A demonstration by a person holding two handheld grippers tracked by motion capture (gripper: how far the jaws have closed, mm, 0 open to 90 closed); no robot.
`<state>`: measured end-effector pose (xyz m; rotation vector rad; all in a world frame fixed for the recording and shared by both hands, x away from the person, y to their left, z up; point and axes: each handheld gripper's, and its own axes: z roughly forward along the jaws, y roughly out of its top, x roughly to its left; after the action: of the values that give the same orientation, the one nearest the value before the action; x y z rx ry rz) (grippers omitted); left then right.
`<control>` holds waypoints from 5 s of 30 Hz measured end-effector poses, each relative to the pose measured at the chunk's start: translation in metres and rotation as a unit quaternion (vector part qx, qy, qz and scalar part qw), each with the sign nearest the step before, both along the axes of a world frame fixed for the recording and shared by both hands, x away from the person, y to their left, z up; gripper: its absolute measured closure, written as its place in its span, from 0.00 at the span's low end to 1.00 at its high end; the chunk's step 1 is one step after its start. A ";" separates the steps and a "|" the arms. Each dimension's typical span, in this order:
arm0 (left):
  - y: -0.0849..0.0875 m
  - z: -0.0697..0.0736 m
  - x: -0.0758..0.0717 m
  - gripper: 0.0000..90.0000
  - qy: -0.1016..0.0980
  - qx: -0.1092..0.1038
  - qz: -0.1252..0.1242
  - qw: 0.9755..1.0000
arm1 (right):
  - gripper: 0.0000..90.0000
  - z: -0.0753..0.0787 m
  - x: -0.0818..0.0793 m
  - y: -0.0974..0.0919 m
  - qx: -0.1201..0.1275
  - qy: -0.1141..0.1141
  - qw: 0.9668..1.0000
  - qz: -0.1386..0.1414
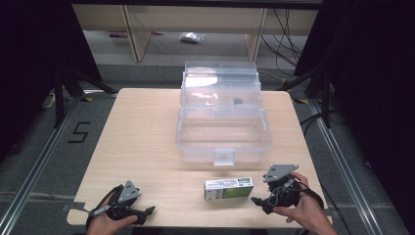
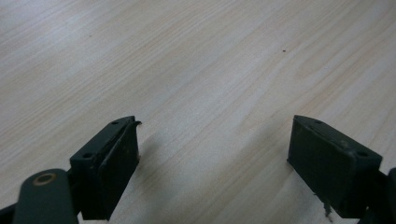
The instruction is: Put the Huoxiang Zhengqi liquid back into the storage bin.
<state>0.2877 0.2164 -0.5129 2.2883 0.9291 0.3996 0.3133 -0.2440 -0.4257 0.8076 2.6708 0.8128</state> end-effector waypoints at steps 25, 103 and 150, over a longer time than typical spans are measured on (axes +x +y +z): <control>0.000 0.000 0.000 0.18 0.000 0.002 -0.001 1.000 | 0.19 0.029 0.022 0.075 -0.070 0.009 0.991 0.109; -0.002 -0.001 -0.001 0.18 0.000 -0.017 0.015 1.000 | 0.72 0.044 0.066 0.103 -0.221 0.085 0.945 0.227; 0.000 -0.001 0.000 0.18 0.005 -0.009 0.005 1.000 | 0.72 0.114 0.181 0.084 -0.211 0.052 0.955 0.203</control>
<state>0.2872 0.2162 -0.5136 2.2722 0.9464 0.3845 0.4938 -0.1602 -0.3117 0.2043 2.9921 0.2473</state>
